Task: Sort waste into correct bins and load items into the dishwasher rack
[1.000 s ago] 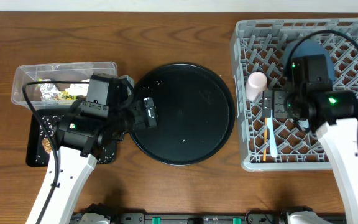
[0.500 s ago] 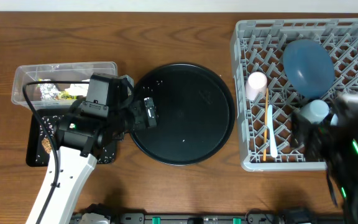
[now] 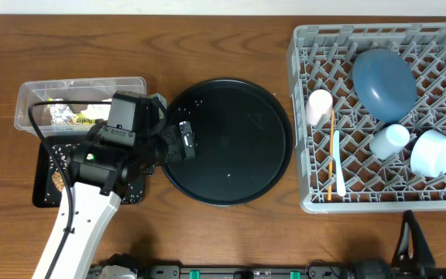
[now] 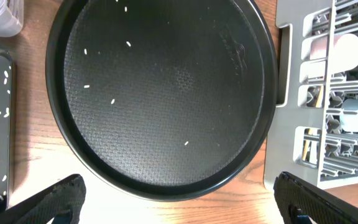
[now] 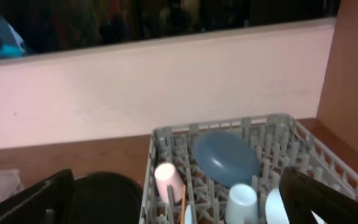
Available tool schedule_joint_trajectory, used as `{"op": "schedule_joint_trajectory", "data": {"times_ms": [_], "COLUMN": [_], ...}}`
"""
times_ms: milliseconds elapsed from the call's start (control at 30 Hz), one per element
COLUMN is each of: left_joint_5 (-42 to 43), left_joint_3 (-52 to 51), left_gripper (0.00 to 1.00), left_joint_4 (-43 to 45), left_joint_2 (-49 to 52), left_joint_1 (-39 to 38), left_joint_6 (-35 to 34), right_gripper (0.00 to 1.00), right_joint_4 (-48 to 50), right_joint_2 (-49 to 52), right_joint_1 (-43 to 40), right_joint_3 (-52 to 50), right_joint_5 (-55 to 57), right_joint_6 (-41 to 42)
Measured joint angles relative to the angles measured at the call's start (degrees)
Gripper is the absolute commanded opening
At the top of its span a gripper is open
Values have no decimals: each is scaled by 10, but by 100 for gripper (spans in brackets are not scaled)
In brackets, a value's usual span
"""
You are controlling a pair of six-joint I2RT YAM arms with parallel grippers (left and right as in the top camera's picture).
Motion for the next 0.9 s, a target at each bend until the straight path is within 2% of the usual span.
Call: {"op": "schedule_joint_trajectory", "data": {"times_ms": [133,367,667,900], "left_joint_5": [0,0,0,0], "left_joint_3": [0,0,0,0], "left_gripper": [98,98,98,98], "left_joint_4": [0,0,0,0], "left_joint_2": [0,0,0,0], "left_joint_1": [0,0,0,0], "left_joint_6": [0,0,0,0], "right_gripper": [99,99,99,99], "right_joint_4": [73,268,453,530], "right_joint_2": [-39,-88,-92,-93], "right_joint_1": [-1,-2,-5,-10], "right_joint_3": [-89,-295,-481,-589], "right_joint_5": [0,0,0,0], "right_joint_6": [2,5,13,20]}}
